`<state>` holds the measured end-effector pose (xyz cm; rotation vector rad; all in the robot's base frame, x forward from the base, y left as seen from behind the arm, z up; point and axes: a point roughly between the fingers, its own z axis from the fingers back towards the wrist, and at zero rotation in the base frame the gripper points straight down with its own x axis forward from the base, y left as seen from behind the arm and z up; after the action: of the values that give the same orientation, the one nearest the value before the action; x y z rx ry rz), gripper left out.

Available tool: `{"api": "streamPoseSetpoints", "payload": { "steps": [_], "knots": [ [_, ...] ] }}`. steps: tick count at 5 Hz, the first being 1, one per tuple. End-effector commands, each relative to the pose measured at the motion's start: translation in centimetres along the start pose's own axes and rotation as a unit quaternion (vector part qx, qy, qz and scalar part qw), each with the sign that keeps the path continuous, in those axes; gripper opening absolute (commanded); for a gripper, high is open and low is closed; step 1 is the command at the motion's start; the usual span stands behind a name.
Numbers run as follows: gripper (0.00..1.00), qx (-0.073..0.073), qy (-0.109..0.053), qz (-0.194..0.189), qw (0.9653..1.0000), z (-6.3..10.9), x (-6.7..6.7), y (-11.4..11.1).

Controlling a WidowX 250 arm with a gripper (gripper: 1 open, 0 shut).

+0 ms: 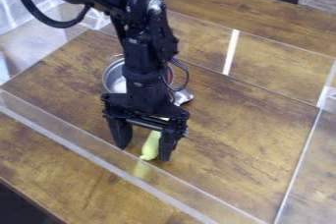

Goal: Move the green spoon to the left

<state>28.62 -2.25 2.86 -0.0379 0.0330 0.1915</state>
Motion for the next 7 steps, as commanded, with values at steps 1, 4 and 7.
{"api": "streamPoseSetpoints", "payload": {
  "steps": [1,4,7],
  "knots": [
    [1.0,-0.007,-0.013,0.009,0.9999,0.5,0.4,0.3],
    [1.0,-0.014,-0.012,-0.016,0.9997,0.9,-0.1,0.0],
    [1.0,-0.024,-0.013,-0.02,0.9994,1.8,1.0,0.9]
  ]
}}
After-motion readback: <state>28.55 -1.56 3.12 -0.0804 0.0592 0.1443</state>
